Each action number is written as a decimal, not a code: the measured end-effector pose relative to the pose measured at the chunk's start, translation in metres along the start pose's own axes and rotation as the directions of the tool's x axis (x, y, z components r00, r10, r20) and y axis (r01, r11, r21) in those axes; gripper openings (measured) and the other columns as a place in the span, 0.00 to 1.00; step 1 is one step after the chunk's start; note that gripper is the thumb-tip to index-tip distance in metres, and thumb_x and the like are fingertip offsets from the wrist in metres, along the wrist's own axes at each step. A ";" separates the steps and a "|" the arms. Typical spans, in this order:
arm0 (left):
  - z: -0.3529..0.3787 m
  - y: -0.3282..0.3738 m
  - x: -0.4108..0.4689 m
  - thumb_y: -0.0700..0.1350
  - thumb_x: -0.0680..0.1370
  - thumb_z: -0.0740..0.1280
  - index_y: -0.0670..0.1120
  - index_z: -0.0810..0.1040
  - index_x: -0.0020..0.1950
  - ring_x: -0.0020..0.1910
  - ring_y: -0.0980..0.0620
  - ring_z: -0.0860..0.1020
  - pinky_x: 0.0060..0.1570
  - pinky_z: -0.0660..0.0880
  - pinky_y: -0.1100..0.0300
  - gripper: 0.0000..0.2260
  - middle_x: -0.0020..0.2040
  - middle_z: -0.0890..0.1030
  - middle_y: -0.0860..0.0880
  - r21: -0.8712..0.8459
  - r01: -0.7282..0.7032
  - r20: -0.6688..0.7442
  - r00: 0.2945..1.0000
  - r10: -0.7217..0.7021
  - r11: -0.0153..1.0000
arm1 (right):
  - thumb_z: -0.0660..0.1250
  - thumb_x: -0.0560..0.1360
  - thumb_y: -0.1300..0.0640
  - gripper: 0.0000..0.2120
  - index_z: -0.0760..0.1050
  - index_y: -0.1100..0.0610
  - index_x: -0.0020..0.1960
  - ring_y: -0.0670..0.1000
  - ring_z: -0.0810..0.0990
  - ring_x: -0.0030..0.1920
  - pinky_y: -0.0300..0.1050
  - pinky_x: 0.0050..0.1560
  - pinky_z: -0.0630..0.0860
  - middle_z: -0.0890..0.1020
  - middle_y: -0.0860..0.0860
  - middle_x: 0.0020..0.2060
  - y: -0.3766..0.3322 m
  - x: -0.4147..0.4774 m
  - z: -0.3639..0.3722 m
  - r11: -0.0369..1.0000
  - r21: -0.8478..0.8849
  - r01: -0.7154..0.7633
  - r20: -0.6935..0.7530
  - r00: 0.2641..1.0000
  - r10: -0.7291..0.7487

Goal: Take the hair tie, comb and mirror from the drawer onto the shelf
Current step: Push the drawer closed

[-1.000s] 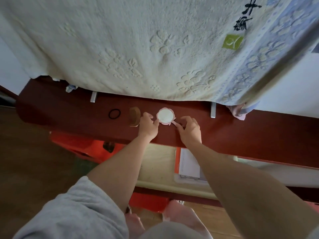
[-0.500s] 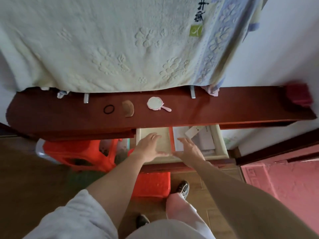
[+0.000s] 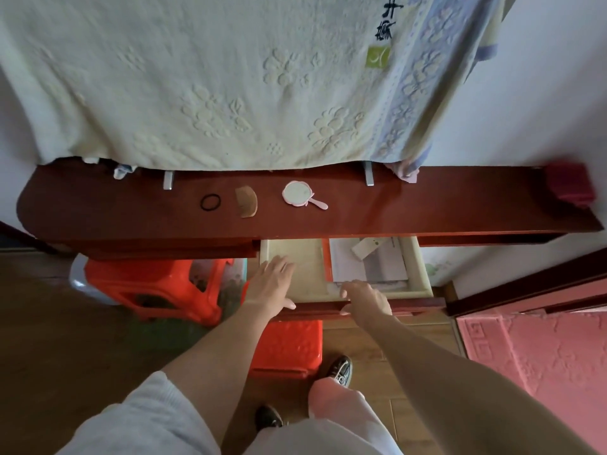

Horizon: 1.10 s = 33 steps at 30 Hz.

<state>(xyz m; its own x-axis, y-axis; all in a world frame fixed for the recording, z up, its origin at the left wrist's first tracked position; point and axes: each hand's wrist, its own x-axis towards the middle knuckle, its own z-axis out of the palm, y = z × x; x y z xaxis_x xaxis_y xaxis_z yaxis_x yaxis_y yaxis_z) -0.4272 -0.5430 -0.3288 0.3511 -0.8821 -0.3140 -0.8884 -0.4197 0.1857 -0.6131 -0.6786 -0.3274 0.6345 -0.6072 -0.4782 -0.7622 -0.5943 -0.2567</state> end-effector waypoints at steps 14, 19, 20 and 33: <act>-0.015 -0.003 0.050 0.57 0.71 0.77 0.42 0.38 0.82 0.82 0.41 0.45 0.80 0.46 0.44 0.57 0.83 0.41 0.44 0.211 0.094 0.005 0.995 -0.098 0.973 | 0.80 0.65 0.47 0.52 0.55 0.59 0.79 0.58 0.55 0.80 0.52 0.80 0.53 0.58 0.55 0.80 -0.002 0.060 -0.026 0.984 -0.165 0.068 -0.269 0.957 -0.111; -0.012 -0.003 0.074 0.52 0.74 0.76 0.41 0.38 0.81 0.82 0.44 0.47 0.80 0.50 0.47 0.54 0.83 0.42 0.42 0.219 0.118 0.036 0.991 -0.129 0.969 | 0.75 0.68 0.41 0.56 0.44 0.58 0.81 0.56 0.45 0.81 0.52 0.80 0.45 0.47 0.53 0.82 0.000 0.087 -0.041 0.973 -0.223 0.068 -0.154 0.983 -0.104; -0.010 -0.003 0.077 0.51 0.74 0.76 0.41 0.38 0.81 0.82 0.44 0.47 0.80 0.51 0.48 0.53 0.83 0.42 0.41 0.218 0.125 0.023 0.991 -0.133 0.968 | 0.74 0.68 0.40 0.56 0.44 0.58 0.81 0.56 0.45 0.81 0.52 0.80 0.45 0.47 0.52 0.82 0.001 0.092 -0.043 0.973 -0.219 0.071 -0.130 0.986 -0.101; 0.012 -0.016 0.098 0.34 0.79 0.68 0.46 0.44 0.83 0.82 0.46 0.51 0.80 0.50 0.54 0.41 0.83 0.49 0.42 0.084 0.118 -0.217 0.971 -0.098 0.989 | 0.80 0.64 0.46 0.38 0.73 0.59 0.69 0.60 0.74 0.62 0.57 0.70 0.69 0.76 0.55 0.67 0.015 0.131 -0.041 0.952 -0.257 0.166 -0.343 0.905 -0.251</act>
<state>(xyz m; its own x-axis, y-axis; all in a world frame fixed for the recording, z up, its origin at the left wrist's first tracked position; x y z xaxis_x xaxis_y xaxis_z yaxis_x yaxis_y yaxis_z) -0.3823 -0.6202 -0.3738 0.4922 -0.8621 -0.1208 -0.8622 -0.5019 0.0687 -0.5360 -0.7888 -0.3594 0.8095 -0.5815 -0.0805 -0.5871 -0.8023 -0.1080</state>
